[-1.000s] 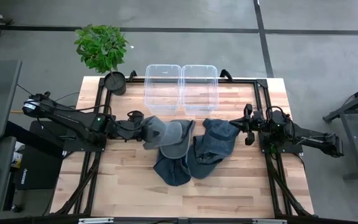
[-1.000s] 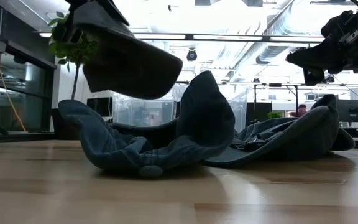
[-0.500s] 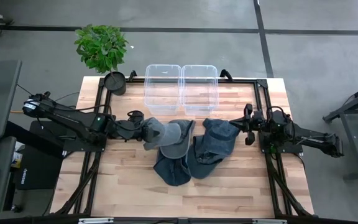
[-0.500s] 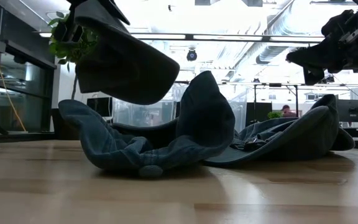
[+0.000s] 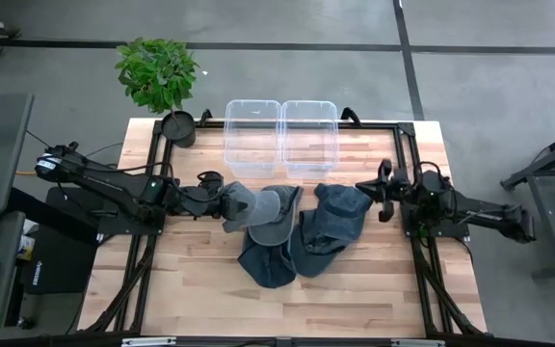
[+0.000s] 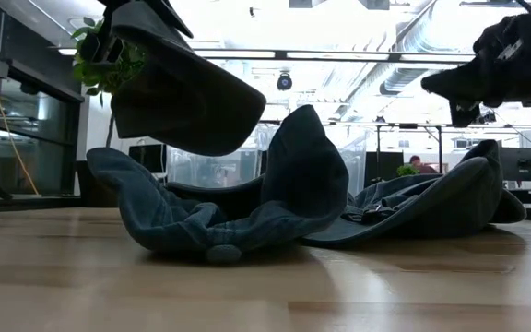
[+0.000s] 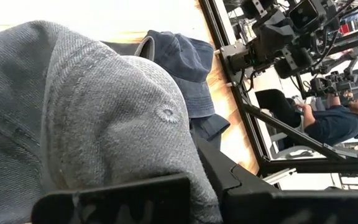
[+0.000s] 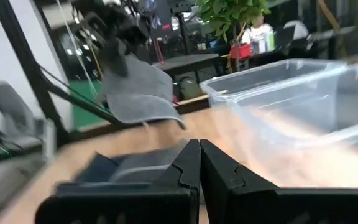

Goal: Pick & Place hat
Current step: Put the left gray cap into the right transparent bin

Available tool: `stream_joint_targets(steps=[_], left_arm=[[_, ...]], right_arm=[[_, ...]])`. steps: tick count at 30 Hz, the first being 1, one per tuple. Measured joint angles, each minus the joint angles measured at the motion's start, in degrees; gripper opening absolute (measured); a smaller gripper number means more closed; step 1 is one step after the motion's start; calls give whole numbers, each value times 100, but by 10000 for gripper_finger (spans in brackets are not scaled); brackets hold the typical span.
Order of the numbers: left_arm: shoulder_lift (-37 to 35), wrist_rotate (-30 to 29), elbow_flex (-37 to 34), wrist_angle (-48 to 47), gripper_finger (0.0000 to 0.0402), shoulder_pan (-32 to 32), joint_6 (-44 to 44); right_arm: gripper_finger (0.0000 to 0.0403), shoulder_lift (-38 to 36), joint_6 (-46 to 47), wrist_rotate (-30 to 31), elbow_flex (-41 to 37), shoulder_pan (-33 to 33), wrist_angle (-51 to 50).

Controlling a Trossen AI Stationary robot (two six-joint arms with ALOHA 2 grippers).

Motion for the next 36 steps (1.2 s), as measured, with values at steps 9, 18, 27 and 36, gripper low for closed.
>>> stream_joint_targets(steps=[9, 18, 27, 36], left_arm=[[0, 0, 0, 133, 0, 0, -22], [0, 2, 0, 264, 0, 0, -44], [0, 22, 0, 310, 0, 0, -66], [0, 50, 4, 582, 0, 0, -33]], right_arm=[[34, 1485, -2057, 76, 264, 35, 722], [187, 3359, -3396, 143, 924, 270, 1722], [267, 5152, -4878, 13, 1522, 714, 2697], [271, 7041, -5396, -6, 2599, 906, 3076]])
